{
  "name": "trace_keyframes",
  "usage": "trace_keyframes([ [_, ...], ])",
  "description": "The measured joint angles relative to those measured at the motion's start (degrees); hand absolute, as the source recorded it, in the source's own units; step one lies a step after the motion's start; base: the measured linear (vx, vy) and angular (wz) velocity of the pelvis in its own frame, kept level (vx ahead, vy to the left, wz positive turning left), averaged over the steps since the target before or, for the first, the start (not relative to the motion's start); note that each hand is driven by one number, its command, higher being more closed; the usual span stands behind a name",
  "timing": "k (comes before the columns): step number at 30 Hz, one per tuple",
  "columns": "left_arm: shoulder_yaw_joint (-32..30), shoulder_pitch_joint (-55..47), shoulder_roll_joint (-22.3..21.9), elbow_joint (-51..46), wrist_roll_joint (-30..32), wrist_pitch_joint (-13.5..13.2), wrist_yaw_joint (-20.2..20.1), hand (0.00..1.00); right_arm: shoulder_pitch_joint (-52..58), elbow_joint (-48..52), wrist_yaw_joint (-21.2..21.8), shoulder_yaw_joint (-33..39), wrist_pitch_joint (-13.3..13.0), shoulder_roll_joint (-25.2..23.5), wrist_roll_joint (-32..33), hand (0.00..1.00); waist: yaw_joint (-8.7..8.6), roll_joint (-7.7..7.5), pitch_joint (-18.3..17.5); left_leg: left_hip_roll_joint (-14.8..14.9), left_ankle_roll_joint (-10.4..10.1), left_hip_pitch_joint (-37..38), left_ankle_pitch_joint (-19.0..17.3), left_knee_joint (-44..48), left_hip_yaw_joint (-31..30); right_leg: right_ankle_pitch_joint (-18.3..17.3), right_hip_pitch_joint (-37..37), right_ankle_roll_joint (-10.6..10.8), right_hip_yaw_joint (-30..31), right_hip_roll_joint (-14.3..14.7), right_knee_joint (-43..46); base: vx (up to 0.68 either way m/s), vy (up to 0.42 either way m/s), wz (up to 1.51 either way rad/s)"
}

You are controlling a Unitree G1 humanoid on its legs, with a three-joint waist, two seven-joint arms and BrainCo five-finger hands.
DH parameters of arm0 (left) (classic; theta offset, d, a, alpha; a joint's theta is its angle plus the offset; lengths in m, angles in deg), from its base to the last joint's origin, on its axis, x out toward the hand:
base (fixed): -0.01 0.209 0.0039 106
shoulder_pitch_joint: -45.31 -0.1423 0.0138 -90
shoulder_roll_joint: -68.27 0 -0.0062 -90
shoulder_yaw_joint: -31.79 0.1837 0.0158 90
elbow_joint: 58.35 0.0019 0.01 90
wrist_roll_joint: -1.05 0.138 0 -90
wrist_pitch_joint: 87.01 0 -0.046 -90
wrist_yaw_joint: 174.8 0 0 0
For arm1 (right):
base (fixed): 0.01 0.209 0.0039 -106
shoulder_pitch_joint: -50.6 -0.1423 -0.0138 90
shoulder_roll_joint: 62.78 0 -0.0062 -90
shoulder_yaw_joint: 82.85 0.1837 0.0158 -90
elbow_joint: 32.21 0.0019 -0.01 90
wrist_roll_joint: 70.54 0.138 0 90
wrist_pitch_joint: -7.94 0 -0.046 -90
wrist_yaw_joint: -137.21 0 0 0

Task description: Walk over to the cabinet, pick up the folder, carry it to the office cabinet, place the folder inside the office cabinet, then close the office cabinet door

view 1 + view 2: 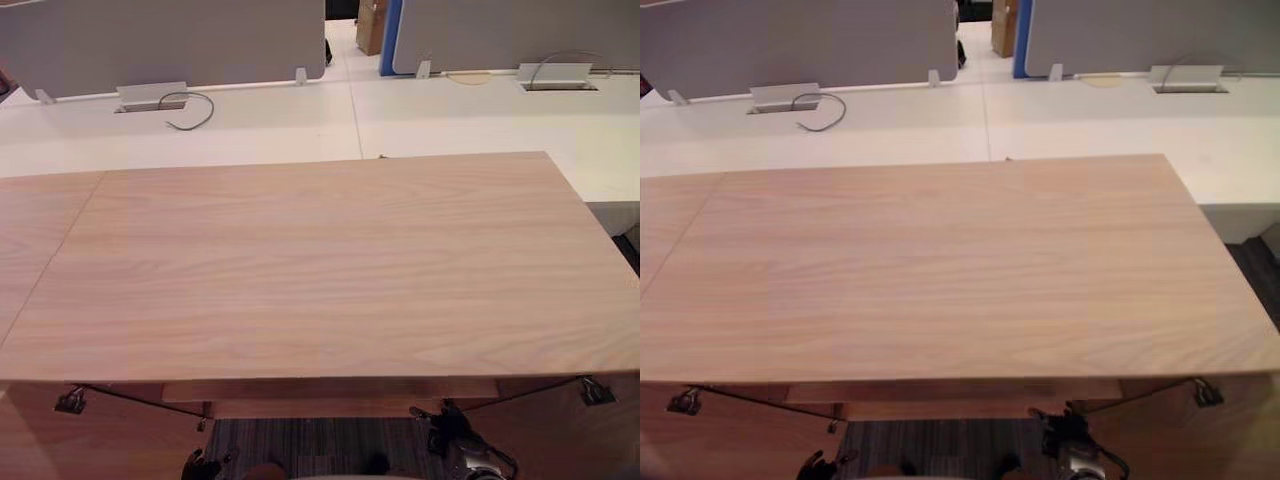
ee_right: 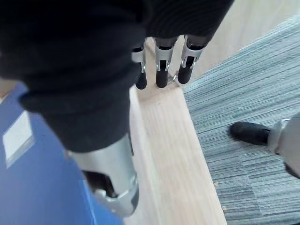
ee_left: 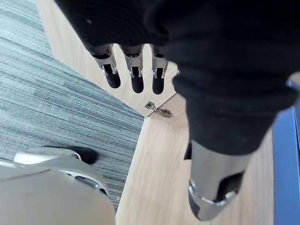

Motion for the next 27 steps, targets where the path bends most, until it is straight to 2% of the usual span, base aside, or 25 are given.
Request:
trace_keyframes([
  [3, -0.2, -0.1, 0.1, 0.8, 0.0, 0.1, 0.1, 0.00, 2.5, -0.3, 0.2, 0.1, 0.1, -0.9, 0.1, 0.00, -0.87, -0.61, 0.4, -0.5, 0.9, 0.6, -0.3, -1.7, -0.2, 0.2, -0.5, 0.1, 0.1, -0.5, 0.5, -0.13, 0.045, 0.01],
  [4, 0.0, -0.2, 0.2, 0.8, 0.0, 0.1, 0.2, 0.00, 3.3, -0.4, 0.2, 0.1, 0.1, -1.3, 0.2, 0.00, -1.39, -0.77, 0.3, -1.2, 1.8, 0.7, 0.4, -3.1, -0.2, 0.6, -1.3, 0.3, 0.2, -1.0, 0.4, -0.15, 0.053, -0.01],
  [7, 1.2, -0.2, 0.3, 0.8, 0.3, 0.1, 0.3, 0.00, 3.9, -0.5, 0.3, 0.0, 0.2, -1.5, 0.3, 0.00, -1.97, -0.93, 0.4, -3.3, 2.8, 0.5, 3.4, -7.1, 0.1, 2.2, -3.4, 0.6, 1.3, -2.3, 0.2, -0.09, 0.081, -0.04],
  [9, 1.5, 0.0, 0.4, 0.8, 0.4, 0.1, 0.4, 0.00, 3.9, -0.1, 0.3, -0.2, 0.3, -2.0, 0.5, 0.00, -1.89, -1.19, 0.6, -3.8, 2.9, 0.6, 3.6, -7.0, 0.7, 2.9, -3.7, 0.7, 1.8, -2.6, 0.7, -0.04, 0.044, -0.15],
  [13, 1.5, 0.2, 1.4, 0.1, 0.5, -0.2, 0.5, 0.00, 3.1, 3.6, 0.3, -3.8, 0.1, -4.3, 0.8, 0.00, -1.56, -3.19, 2.1, -4.6, 2.8, 1.6, 2.8, -4.4, 3.2, 3.1, -4.2, 0.7, 4.9, -3.7, 3.1, -0.06, 0.057, -0.27],
  [15, 1.7, 0.6, 1.8, -0.2, 0.7, -0.2, 0.5, 0.00, 2.6, 5.0, 0.3, -5.6, 0.1, -5.0, 1.1, 0.00, -1.63, -3.74, 3.0, -4.5, 3.4, 1.0, 1.5, -1.9, 3.3, 3.1, -4.2, 0.8, 5.2, -4.3, 4.1, -0.11, 0.036, -0.09],
  [17, 1.8, 1.2, 1.9, -0.1, 0.7, -0.1, 0.6, 0.00, 2.3, 5.1, 0.3, -5.7, 0.0, -5.1, 1.4, 0.00, -1.49, -3.53, 3.3, -3.7, 5.1, -0.9, 0.1, 1.1, 3.2, 3.2, -4.7, 1.1, 5.2, -4.9, 4.5, -0.15, 0.021, 0.06],
  [18, 1.6, 1.4, 1.6, -0.2, 0.8, -0.1, 0.8, 0.00, 2.4, 5.1, 0.3, -5.8, 0.1, -5.2, 1.7, 0.00, -1.18, -2.86, 3.5, -2.9, 5.6, -1.9, 0.1, 1.8, 3.3, 3.1, -5.2, 1.0, 5.2, -5.0, 5.4, -0.14, -0.003, 0.11],
  [19, 1.3, 1.4, 1.2, -0.2, 0.8, -0.1, 1.1, 0.00, 2.7, 5.1, 0.3, -5.9, 0.1, -5.4, 2.0, 0.00, -0.94, -2.26, 3.8, -2.4, 5.7, -2.1, 0.6, 1.9, 3.0, 1.0, -6.3, -0.3, 5.2, -6.5, 12.2, -0.09, -0.035, 0.16],
  [21, 1.2, 1.1, 1.0, -0.1, 0.7, -0.2, 1.2, 0.00, 3.5, 6.1, 0.4, -5.8, 0.0, -5.5, 2.1, 0.00, -0.46, -2.21, 3.6, -1.4, 5.2, -1.8, 1.0, 1.9, 2.3, -1.4, -5.3, -0.4, 5.2, -9.8, 20.4, -0.03, -0.092, 0.15],
  [22, 1.0, 0.7, 1.2, 0.3, 0.7, -0.2, 1.3, 0.00, 3.9, 5.6, 0.6, -5.7, -0.2, -5.6, 2.1, 0.00, -0.13, -2.41, 3.1, -1.0, 4.7, -2.0, 1.3, 1.8, 1.5, -1.8, -3.7, 0.1, 5.2, -11.0, 20.9, -0.02, -0.173, 0.28],
  [23, 1.0, 0.7, 1.9, 0.8, 0.7, -0.2, 1.3, 0.00, 4.2, 3.8, 0.7, -5.7, -0.4, -5.6, 2.1, 0.00, -0.08, -3.42, 2.0, -1.1, 4.2, -3.3, 1.5, 1.7, 0.1, -2.6, -1.5, 2.0, 5.6, -11.8, 18.2, -0.02, -0.194, 0.36],
  [24, 0.9, 0.8, 2.2, 0.9, 0.7, -0.3, 1.3, 0.00, 4.2, 2.9, 0.8, -5.7, -0.4, -5.6, 2.1, 0.00, -0.04, -4.33, 1.4, -1.4, 3.4, -4.0, 1.7, 1.5, -0.7, -3.7, -1.1, 4.1, 6.0, -11.2, 15.7, -0.01, -0.315, 0.29],
  [25, 0.3, 0.9, 2.2, 1.9, 0.7, -0.3, 1.3, 0.00, 4.3, 1.2, 0.8, -5.8, -0.4, -5.0, 2.0, 0.00, 1.18, -4.56, 0.4, -1.5, 2.0, -4.8, 3.1, -0.5, -0.8, -5.5, 0.9, 6.8, 5.5, -8.9, 8.5, 0.01, -0.263, -0.05],
  [27, 0.2, 0.1, 1.3, 3.4, 0.8, -0.2, 1.3, 0.00, 4.3, -0.2, 1.0, -7.1, -0.4, -3.2, 2.0, 0.00, 1.51, -2.50, -0.1, -0.3, 1.3, -4.3, 4.6, -2.7, -2.5, -4.0, 2.0, 6.1, 5.2, -5.5, 3.8, 0.00, -0.181, -0.19],
])
